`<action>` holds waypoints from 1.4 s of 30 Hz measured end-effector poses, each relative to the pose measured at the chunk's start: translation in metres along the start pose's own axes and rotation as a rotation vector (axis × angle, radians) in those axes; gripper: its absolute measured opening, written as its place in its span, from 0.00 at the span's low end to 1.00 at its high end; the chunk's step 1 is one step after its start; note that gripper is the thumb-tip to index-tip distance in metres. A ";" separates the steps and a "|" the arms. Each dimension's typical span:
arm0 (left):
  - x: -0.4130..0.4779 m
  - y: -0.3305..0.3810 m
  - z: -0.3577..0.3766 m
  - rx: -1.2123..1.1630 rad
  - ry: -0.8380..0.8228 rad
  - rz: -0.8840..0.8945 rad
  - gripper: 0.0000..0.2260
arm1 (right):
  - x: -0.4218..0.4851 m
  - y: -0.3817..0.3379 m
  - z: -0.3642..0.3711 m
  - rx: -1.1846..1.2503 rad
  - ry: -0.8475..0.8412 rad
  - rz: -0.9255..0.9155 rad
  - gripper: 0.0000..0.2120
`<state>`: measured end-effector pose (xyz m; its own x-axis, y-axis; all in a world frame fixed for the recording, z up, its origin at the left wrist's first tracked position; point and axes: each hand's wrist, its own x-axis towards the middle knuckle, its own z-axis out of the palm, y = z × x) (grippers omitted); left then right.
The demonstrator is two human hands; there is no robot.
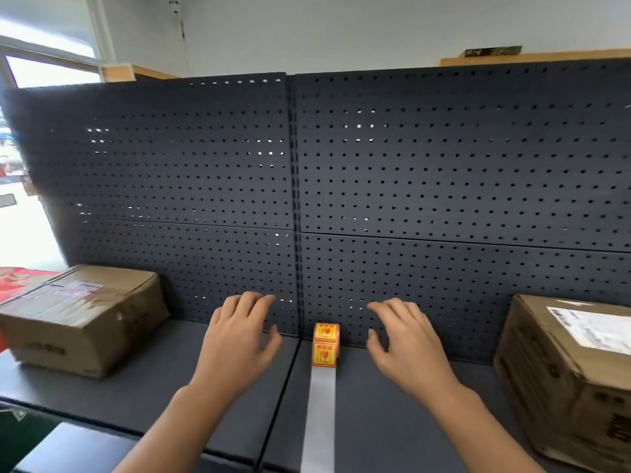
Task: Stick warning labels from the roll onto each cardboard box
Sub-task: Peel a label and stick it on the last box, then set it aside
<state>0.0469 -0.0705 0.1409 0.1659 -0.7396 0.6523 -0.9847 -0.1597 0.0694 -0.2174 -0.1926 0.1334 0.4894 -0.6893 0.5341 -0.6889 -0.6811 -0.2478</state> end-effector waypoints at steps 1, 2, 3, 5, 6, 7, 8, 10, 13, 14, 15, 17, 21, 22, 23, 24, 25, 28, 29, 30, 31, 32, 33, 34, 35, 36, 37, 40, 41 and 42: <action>-0.003 -0.014 -0.002 0.007 0.000 -0.020 0.22 | 0.004 -0.011 0.007 0.010 -0.014 -0.005 0.20; -0.006 -0.029 -0.003 0.015 -0.005 -0.040 0.22 | 0.008 -0.022 0.014 0.022 -0.021 -0.011 0.20; -0.010 -0.044 -0.004 0.025 -0.018 -0.059 0.23 | 0.011 -0.033 0.021 0.034 -0.025 -0.014 0.20; -0.018 -0.076 -0.004 0.052 -0.058 -0.095 0.24 | 0.019 -0.056 0.037 0.068 -0.036 -0.010 0.20; -0.022 -0.092 -0.004 0.067 -0.083 -0.115 0.24 | 0.022 -0.068 0.045 0.088 -0.040 -0.006 0.20; -0.027 -0.108 -0.005 0.080 -0.106 -0.137 0.25 | 0.025 -0.080 0.053 0.109 -0.043 -0.005 0.20; -0.032 -0.123 -0.006 0.089 -0.125 -0.158 0.25 | 0.028 -0.092 0.061 0.127 -0.045 -0.007 0.20; -0.039 -0.149 -0.009 0.099 -0.138 -0.192 0.26 | 0.035 -0.116 0.077 0.155 -0.062 -0.008 0.18; -0.046 -0.186 -0.015 0.114 -0.125 -0.223 0.25 | 0.049 -0.150 0.100 0.196 -0.102 -0.010 0.19; -0.047 -0.198 -0.017 0.120 -0.122 -0.237 0.24 | 0.054 -0.161 0.109 0.217 -0.115 -0.014 0.19; -0.048 -0.210 -0.019 0.127 -0.119 -0.258 0.23 | 0.059 -0.172 0.116 0.243 -0.129 -0.014 0.19; -0.051 -0.233 -0.022 0.140 -0.110 -0.303 0.21 | 0.068 -0.194 0.133 0.287 -0.148 -0.018 0.19; -0.054 -0.280 -0.028 0.151 -0.069 -0.348 0.22 | 0.083 -0.236 0.166 0.369 -0.182 -0.022 0.19; -0.055 -0.292 -0.029 0.151 -0.058 -0.360 0.23 | 0.087 -0.246 0.174 0.398 -0.192 -0.015 0.19; -0.054 -0.304 -0.031 0.146 -0.048 -0.381 0.23 | 0.090 -0.256 0.182 0.430 -0.201 -0.005 0.19; -0.054 -0.316 -0.032 0.140 -0.037 -0.408 0.23 | 0.094 -0.266 0.189 0.461 -0.208 0.003 0.19; -0.054 -0.327 -0.035 0.131 -0.026 -0.442 0.24 | 0.097 -0.277 0.196 0.488 -0.217 0.009 0.19; -0.050 -0.361 -0.039 0.103 -0.031 -0.530 0.27 | 0.112 -0.308 0.216 0.556 -0.240 0.023 0.18; -0.049 -0.371 -0.040 0.084 -0.043 -0.574 0.26 | 0.118 -0.318 0.222 0.584 -0.251 0.033 0.18; -0.047 -0.381 -0.041 0.046 -0.048 -0.630 0.25 | 0.123 -0.328 0.227 0.614 -0.261 0.049 0.18; -0.045 -0.389 -0.041 0.001 -0.042 -0.693 0.23 | 0.129 -0.338 0.232 0.643 -0.268 0.069 0.19; -0.042 -0.397 -0.040 -0.045 -0.024 -0.748 0.22 | 0.134 -0.348 0.236 0.668 -0.268 0.086 0.19; -0.040 -0.404 -0.039 -0.085 -0.008 -0.798 0.23 | 0.139 -0.359 0.240 0.690 -0.266 0.101 0.21; -0.037 -0.412 -0.038 -0.118 0.000 -0.835 0.23 | 0.144 -0.369 0.243 0.710 -0.263 0.115 0.22; -0.035 -0.419 -0.038 -0.138 -0.004 -0.863 0.24 | 0.149 -0.379 0.246 0.727 -0.261 0.132 0.23; -0.034 -0.430 -0.035 -0.156 -0.008 -0.881 0.25 | 0.153 -0.387 0.249 0.739 -0.261 0.151 0.24; -0.033 -0.439 -0.035 -0.170 -0.016 -0.903 0.25 | 0.156 -0.395 0.252 0.748 -0.264 0.170 0.26; -0.032 -0.467 -0.035 -0.257 0.010 -0.975 0.26 | 0.161 -0.412 0.263 0.776 -0.310 0.232 0.32; -0.033 -0.473 -0.034 -0.325 0.034 -1.022 0.27 | 0.162 -0.416 0.266 0.802 -0.338 0.260 0.35; -0.035 -0.478 -0.031 -0.413 0.060 -1.069 0.29 | 0.161 -0.419 0.270 0.834 -0.372 0.290 0.40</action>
<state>0.5102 0.0522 0.1084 0.9361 -0.3205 0.1452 -0.2860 -0.4526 0.8446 0.2945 -0.0850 0.1051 0.5970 -0.7953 0.1055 -0.2784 -0.3287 -0.9025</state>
